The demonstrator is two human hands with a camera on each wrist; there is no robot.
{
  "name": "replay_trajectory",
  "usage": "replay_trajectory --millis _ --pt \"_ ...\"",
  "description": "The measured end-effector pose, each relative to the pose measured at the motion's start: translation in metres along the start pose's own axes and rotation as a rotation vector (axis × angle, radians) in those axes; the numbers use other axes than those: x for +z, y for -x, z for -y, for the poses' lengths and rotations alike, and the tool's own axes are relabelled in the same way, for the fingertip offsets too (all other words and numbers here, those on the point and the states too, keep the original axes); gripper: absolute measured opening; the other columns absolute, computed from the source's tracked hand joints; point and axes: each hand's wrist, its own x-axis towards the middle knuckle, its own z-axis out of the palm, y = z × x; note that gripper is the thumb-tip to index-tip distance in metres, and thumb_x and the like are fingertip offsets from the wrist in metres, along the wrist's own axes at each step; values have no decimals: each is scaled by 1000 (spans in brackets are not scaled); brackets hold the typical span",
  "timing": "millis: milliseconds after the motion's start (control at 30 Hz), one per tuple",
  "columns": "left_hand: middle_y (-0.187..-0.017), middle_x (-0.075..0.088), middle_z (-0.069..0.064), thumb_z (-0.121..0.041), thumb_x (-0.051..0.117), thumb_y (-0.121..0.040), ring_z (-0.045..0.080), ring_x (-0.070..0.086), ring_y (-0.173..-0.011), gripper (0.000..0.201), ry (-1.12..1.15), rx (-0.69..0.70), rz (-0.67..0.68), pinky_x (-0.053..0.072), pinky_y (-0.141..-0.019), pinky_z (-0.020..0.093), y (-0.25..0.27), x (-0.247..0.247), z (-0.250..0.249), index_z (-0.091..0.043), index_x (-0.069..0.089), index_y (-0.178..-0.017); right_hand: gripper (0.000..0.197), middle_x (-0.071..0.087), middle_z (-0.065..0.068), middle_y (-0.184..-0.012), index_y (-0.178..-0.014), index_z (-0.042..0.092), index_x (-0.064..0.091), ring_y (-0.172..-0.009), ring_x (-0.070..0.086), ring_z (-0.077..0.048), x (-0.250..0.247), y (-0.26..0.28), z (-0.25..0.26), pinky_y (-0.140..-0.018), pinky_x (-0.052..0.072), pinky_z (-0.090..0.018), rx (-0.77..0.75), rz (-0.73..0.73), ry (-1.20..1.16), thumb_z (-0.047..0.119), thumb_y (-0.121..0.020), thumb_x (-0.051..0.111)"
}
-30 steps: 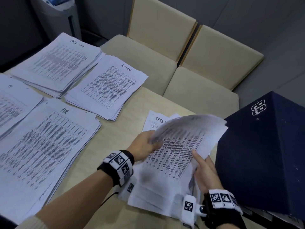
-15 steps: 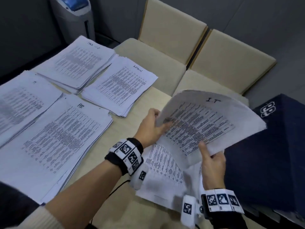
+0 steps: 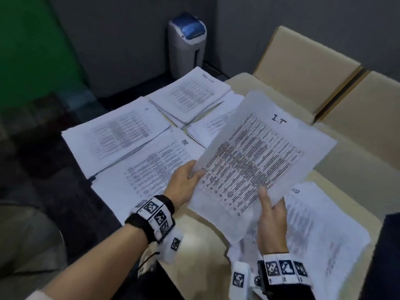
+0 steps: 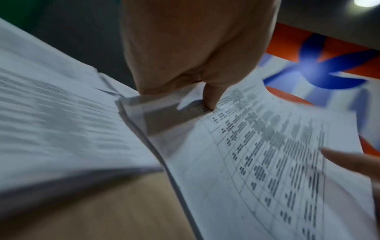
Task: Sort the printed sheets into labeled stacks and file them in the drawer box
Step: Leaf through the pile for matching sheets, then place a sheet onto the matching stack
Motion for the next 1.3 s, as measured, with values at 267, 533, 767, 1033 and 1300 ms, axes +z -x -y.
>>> replay_trajectory --millis 267,533,767,1033,1300 --pt "-92 69 14 -36 58 -99 28 66 -80 22 -182 -122 -86 50 -71 41 -30 -176 71 -16 65 -102 23 67 -13 -104 -96 13 58 -93 64 -24 79 9 -77 -82 52 -38 376 97 239 34 -100 51" --pt "-84 67 10 -25 63 -95 32 64 -85 14 -499 -264 -134 49 -76 35 -99 -346 122 -12 64 -89 13 65 -11 -98 -102 3 65 -88 56 -21 105 13 -93 -84 41 -31 254 52 558 7 -90 67" --pt "-121 60 21 -19 54 -93 41 58 -110 30 -907 -402 -248 48 -89 44 -141 -358 135 -6 54 -121 18 66 -16 -104 -106 10 68 -88 60 -25 101 15 -101 -93 49 -43 289 53 616 8 -88 70" --pt "-125 51 13 -23 56 -92 33 51 -112 37 -886 -10 -247 42 -94 45 -153 -238 56 -6 46 -124 12 73 -11 -89 -100 8 70 -84 66 -24 101 4 -85 -77 51 -37 459 67 408 15 -89 68" --pt "-116 57 9 -31 57 -96 27 57 -101 27 -574 179 316 44 -81 35 -99 -27 13 -10 54 -113 10 72 -10 -100 -101 9 68 -97 67 -24 21 0 -44 -89 52 -40 230 -122 303 15 -95 62"
